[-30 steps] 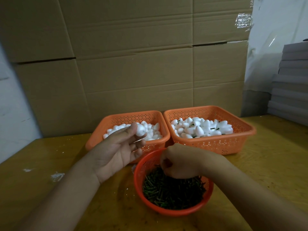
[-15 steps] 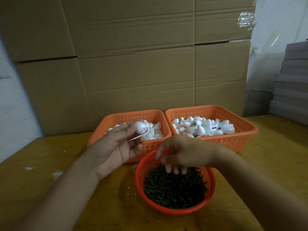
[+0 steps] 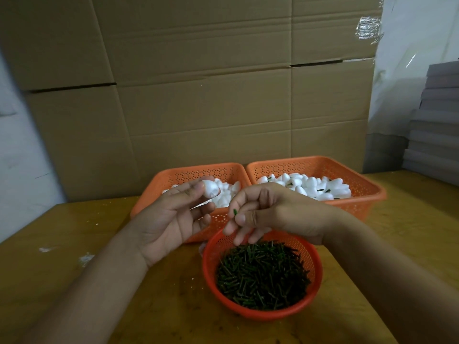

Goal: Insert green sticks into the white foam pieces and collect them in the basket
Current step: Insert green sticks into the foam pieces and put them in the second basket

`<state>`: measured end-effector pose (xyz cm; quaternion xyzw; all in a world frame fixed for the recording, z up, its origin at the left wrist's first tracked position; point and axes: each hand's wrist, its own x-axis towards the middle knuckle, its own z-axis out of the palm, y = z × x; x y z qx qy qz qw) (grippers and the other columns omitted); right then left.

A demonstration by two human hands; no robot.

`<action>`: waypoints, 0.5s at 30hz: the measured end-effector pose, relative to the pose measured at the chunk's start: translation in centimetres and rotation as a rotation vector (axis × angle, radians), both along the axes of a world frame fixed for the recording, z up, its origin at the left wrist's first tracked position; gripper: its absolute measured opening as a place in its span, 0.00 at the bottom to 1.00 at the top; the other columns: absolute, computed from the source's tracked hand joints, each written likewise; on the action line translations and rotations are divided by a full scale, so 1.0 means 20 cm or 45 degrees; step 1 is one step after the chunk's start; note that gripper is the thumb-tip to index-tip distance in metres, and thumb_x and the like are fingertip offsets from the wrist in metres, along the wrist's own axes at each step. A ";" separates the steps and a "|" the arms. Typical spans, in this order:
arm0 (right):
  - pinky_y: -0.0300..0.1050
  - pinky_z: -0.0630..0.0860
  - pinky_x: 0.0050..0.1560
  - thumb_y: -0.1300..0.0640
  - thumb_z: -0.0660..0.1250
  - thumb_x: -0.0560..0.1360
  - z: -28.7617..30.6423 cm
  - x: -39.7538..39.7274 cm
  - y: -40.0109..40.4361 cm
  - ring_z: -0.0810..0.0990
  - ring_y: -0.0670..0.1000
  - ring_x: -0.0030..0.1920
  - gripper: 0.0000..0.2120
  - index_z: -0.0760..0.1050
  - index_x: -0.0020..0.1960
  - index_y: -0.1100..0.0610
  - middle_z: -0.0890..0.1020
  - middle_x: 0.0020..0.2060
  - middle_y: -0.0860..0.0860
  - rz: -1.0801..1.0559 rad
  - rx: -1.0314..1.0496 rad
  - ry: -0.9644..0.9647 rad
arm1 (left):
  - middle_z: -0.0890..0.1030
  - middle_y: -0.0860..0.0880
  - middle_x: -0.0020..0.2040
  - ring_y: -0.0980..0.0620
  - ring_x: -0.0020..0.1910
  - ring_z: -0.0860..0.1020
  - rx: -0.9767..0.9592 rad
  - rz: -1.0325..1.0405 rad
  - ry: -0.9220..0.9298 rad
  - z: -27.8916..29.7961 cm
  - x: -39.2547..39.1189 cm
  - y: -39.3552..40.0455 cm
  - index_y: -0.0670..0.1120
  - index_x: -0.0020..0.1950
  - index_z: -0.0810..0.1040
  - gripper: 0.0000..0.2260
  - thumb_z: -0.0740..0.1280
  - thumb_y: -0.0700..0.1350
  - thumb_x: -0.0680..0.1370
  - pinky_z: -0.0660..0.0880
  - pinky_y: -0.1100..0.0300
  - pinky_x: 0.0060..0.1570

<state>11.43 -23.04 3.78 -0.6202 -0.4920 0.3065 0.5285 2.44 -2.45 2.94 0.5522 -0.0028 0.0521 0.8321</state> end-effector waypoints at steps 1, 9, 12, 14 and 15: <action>0.41 0.80 0.44 0.64 0.66 0.79 0.00 0.00 0.00 0.85 0.51 0.46 0.06 0.79 0.50 0.54 0.86 0.48 0.54 -0.016 0.027 0.023 | 0.82 0.48 0.45 0.54 0.38 0.81 0.005 0.001 0.001 0.00 0.00 0.00 0.47 0.49 0.87 0.08 0.70 0.44 0.72 0.79 0.62 0.34; 0.37 0.76 0.34 0.62 0.68 0.78 0.01 0.01 0.00 0.79 0.46 0.33 0.06 0.81 0.54 0.57 0.83 0.35 0.52 -0.357 0.172 -0.021 | 0.84 0.46 0.46 0.53 0.39 0.83 -0.047 -0.012 -0.029 -0.01 0.00 0.00 0.46 0.49 0.87 0.09 0.69 0.40 0.73 0.81 0.62 0.37; 0.38 0.78 0.38 0.65 0.65 0.80 0.01 -0.01 0.03 0.79 0.46 0.37 0.09 0.82 0.57 0.61 0.82 0.35 0.50 -0.461 0.164 -0.145 | 0.85 0.43 0.48 0.51 0.42 0.84 -0.057 0.029 -0.067 -0.01 0.01 0.01 0.42 0.53 0.84 0.11 0.70 0.38 0.71 0.82 0.61 0.40; 0.39 0.80 0.40 0.67 0.64 0.80 0.01 -0.02 0.04 0.80 0.47 0.38 0.10 0.81 0.57 0.62 0.82 0.37 0.51 -0.529 0.154 -0.229 | 0.85 0.41 0.51 0.49 0.45 0.85 -0.031 0.072 -0.091 -0.02 0.02 0.02 0.41 0.56 0.79 0.14 0.71 0.36 0.71 0.82 0.60 0.42; 0.42 0.82 0.41 0.68 0.65 0.79 0.01 -0.02 0.04 0.80 0.49 0.37 0.09 0.81 0.57 0.62 0.82 0.36 0.51 -0.571 0.160 -0.270 | 0.85 0.40 0.53 0.48 0.48 0.86 -0.013 0.095 -0.103 -0.02 0.02 0.02 0.41 0.57 0.78 0.15 0.71 0.35 0.71 0.82 0.60 0.44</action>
